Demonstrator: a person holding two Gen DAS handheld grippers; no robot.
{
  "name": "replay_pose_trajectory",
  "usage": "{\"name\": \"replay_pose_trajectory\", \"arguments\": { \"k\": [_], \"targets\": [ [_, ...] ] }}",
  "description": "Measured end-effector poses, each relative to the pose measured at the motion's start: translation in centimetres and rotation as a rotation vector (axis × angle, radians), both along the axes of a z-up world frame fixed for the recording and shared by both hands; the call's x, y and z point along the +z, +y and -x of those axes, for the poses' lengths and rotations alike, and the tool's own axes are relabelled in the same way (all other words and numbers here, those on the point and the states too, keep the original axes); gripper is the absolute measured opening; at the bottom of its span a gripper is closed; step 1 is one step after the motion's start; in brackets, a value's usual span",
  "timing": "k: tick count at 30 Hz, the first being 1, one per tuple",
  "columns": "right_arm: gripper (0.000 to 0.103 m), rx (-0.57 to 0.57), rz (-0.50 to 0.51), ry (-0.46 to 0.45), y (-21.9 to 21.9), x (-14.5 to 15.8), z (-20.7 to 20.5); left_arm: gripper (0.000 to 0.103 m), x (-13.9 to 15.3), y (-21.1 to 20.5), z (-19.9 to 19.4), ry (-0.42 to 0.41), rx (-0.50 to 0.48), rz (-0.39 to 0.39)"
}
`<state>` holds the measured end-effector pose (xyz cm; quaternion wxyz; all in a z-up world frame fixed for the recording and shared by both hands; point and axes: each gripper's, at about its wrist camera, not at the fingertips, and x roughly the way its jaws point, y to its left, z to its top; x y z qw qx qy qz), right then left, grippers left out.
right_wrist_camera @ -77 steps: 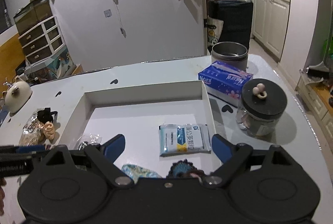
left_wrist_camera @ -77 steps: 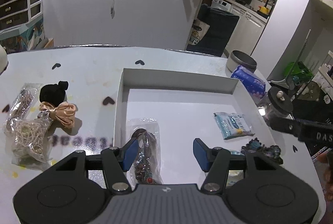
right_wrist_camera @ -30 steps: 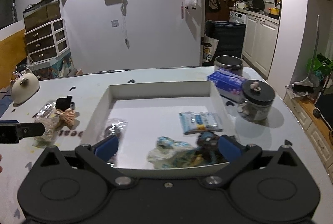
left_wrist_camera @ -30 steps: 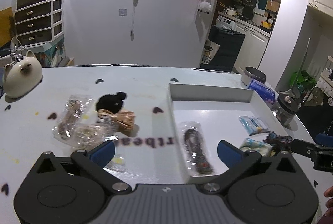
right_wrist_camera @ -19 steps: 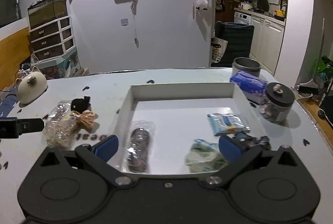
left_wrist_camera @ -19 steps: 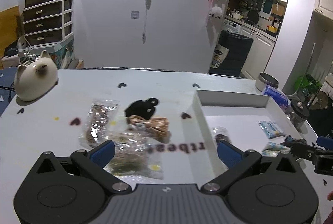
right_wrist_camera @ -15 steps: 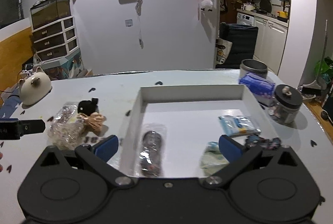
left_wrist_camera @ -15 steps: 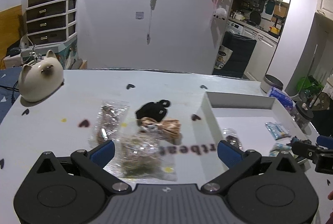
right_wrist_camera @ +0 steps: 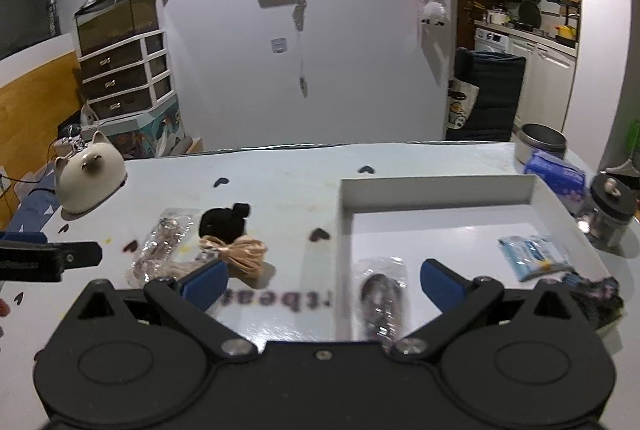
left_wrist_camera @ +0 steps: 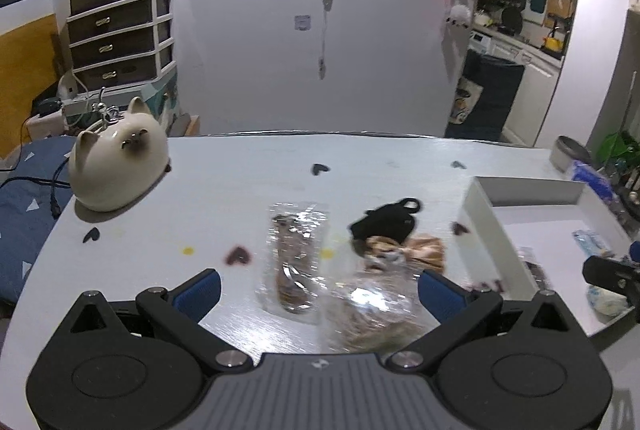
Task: Organize soft objects
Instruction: 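Grasp the bag of tan cords with the left tool while the right tool grasps the bag of white cords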
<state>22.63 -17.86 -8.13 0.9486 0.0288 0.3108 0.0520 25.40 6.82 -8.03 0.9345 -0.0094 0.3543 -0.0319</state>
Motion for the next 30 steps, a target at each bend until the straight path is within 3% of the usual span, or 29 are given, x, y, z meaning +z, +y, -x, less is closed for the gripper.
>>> {"name": "replay_pose_trajectory", "arguments": {
  "k": [5, 11, 13, 16, 22, 30],
  "targets": [
    [0.102, 0.060, 0.043, 0.016, 2.9, -0.1, -2.2, 0.103, -1.1, 1.8, -2.8, 0.037, 0.004, 0.014],
    [0.066, 0.182, 0.064, 0.053, 6.6, -1.0, -6.0, 0.103, -2.5, 3.5, -5.6, 0.075, 0.002, 0.047],
    [0.045, 0.219, 0.077, 0.064, 7.9, -1.5, -7.2, 0.103, -2.8, 3.9, -6.3, 0.080, -0.003, 0.050],
    [0.031, 0.279, 0.090, 0.101, 9.6, -2.7, -9.2, 0.103, -3.2, 4.6, -7.1, 0.090, -0.010, 0.066],
    [0.024, 0.405, 0.162, 0.184, 12.2, -6.0, -11.8, 0.103, -4.2, 6.0, -8.2, 0.119, 0.000, 0.070],
    [0.021, 0.398, 0.191, 0.345, 10.7, -7.6, -9.5, 0.103, -5.4, 6.9, -10.2, 0.140, -0.025, 0.075]
  ]
}}
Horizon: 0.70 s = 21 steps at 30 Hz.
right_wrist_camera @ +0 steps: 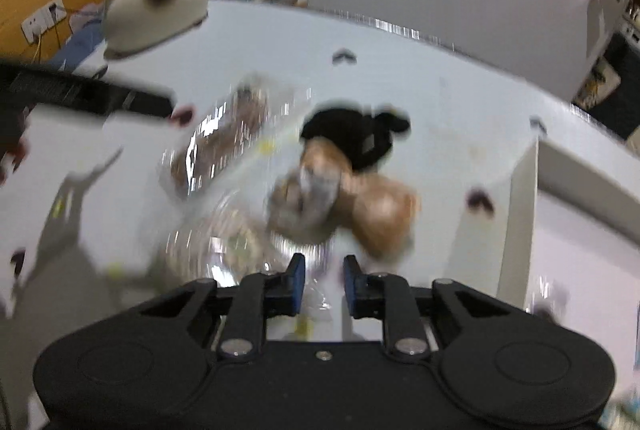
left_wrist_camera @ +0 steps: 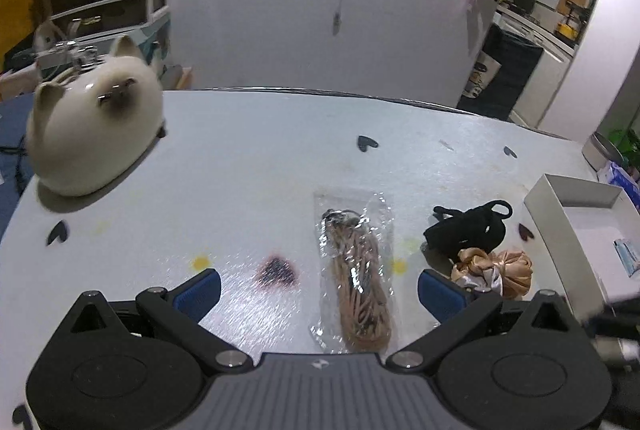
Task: Organize soft objects
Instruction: 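Grasp the bag of tan cords with the left tool while the right tool grasps the bag of white cords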
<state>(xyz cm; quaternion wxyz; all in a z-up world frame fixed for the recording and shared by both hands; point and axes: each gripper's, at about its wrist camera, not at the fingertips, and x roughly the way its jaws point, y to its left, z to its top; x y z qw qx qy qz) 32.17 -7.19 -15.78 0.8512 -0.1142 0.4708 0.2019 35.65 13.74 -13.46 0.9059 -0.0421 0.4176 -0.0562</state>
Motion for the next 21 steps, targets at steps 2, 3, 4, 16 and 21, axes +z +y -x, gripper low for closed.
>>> {"name": "replay_pose_trajectory", "arguments": {
  "k": [2, 3, 4, 16, 21],
  "targets": [
    [0.021, 0.005, -0.016, 0.050, -0.8, 0.0, 1.3, 0.102, -0.4, -0.3, -0.8, 0.003, -0.030, 0.005],
    [0.022, 0.010, -0.037, 0.069, -1.1, 0.1, 1.8, 0.100, -0.6, -0.5, -1.3, 0.008, -0.046, 0.008],
    [0.024, 0.013, -0.065, 0.081, -1.5, 0.4, 2.3, 0.096, -0.9, -0.8, -1.8, 0.015, -0.068, 0.011],
    [0.084, 0.057, -0.188, 0.092, 0.3, 2.8, 0.8, 0.089, -4.6, -5.4, -6.2, 0.159, -0.194, -0.145],
    [0.086, 0.154, -0.140, 0.118, 2.9, 1.5, 0.1, 0.080, -5.2, -5.2, -5.9, 0.157, -0.171, -0.162]
  ]
}}
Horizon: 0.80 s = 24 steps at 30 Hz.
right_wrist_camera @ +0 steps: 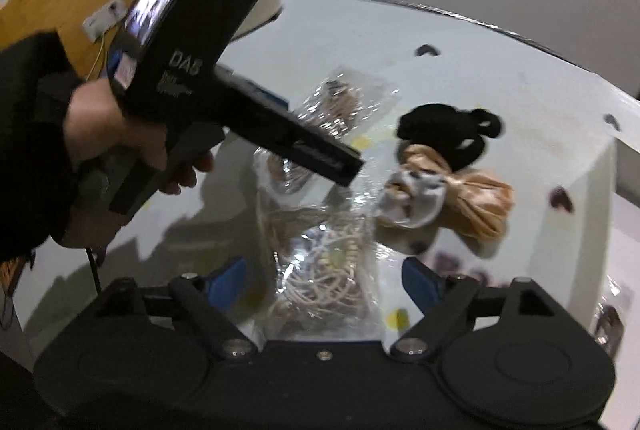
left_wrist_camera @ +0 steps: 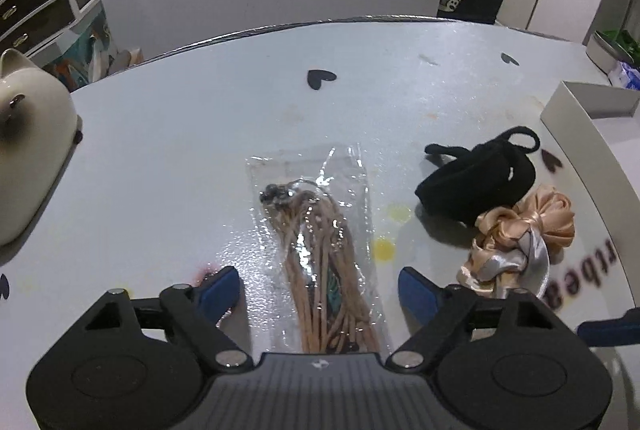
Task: Organize soft objects
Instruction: 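Grasp the bag of tan cords with the left tool while the right tool grasps the bag of white cords, then carry both cord bags over the white tray with both tools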
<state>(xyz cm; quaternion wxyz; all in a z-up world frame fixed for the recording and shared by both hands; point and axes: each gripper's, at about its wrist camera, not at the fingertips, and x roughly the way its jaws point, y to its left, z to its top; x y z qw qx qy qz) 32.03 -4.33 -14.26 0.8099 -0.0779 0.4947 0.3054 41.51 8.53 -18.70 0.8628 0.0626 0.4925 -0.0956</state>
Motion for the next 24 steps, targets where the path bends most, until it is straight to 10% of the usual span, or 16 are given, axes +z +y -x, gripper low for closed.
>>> {"name": "replay_pose_trajectory", "arguments": {
  "k": [9, 24],
  "targets": [
    [0.077, 0.067, 0.095, 0.018, 2.5, -2.4, -0.8, 0.044, 0.7, 1.0, -0.1, -0.026, 0.055, 0.011],
    [0.051, -0.013, 0.057, 0.049, 0.1, -1.4, 2.6, 0.028, 1.2, 2.6, 4.8, -0.004, 0.132, 0.151]
  ]
}}
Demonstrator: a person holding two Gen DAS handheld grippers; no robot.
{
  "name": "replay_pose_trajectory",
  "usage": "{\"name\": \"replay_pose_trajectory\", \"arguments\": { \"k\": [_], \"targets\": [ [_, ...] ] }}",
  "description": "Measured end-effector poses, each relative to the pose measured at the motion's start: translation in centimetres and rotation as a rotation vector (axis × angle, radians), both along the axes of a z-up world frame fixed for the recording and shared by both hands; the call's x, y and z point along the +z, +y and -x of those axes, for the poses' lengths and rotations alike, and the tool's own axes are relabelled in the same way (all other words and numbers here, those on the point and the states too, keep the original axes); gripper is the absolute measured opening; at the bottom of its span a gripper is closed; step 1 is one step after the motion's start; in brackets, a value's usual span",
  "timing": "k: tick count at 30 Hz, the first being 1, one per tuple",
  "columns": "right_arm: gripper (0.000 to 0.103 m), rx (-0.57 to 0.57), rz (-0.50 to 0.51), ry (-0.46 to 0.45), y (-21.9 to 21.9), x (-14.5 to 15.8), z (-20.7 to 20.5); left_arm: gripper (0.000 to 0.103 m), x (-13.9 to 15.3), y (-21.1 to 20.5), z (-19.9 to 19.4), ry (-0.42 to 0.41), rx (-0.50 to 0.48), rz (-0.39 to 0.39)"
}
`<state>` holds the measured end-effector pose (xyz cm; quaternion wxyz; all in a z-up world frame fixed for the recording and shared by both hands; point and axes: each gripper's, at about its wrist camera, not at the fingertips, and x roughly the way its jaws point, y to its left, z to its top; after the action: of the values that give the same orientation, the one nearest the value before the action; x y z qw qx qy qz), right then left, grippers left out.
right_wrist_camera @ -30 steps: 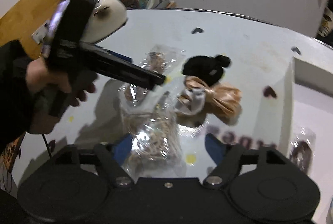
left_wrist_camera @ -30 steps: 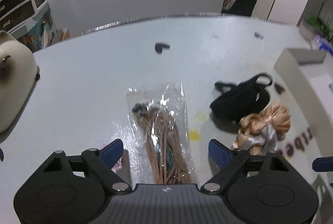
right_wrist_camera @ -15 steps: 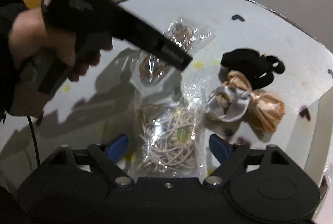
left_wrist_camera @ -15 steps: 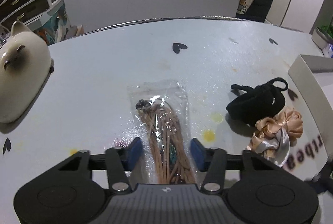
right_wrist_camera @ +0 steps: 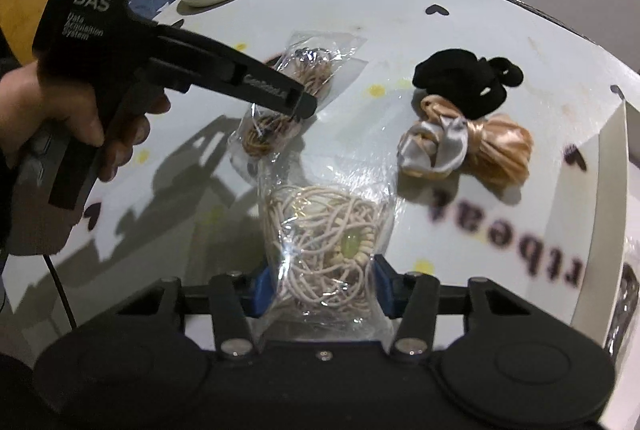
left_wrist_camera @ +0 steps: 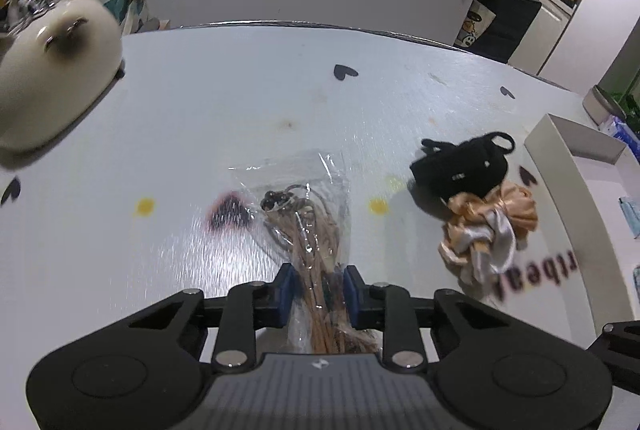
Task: Organize soft objects
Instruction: 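Carry both cord bags over the white tray with both tools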
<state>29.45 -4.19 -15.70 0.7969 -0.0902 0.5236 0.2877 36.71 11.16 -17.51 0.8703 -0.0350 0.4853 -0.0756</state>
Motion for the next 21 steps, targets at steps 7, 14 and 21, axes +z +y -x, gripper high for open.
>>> {"name": "replay_pose_trajectory", "arguments": {
  "k": [7, 14, 21],
  "targets": [
    [0.051, 0.008, -0.015, -0.014, -0.5, 1.3, 2.8, 0.027, 1.4, 0.4, 3.6, -0.027, 0.032, 0.030],
    [0.051, -0.040, -0.033, -0.072, -2.0, 3.0, 4.4, 0.027, 3.7, 0.6, 6.6, -0.082, 0.071, 0.049],
    [0.051, -0.144, -0.083, -0.162, -5.2, 5.3, 5.8, 0.027, 7.5, -1.1, 8.9, -0.175, 0.076, 0.055]
  ]
}}
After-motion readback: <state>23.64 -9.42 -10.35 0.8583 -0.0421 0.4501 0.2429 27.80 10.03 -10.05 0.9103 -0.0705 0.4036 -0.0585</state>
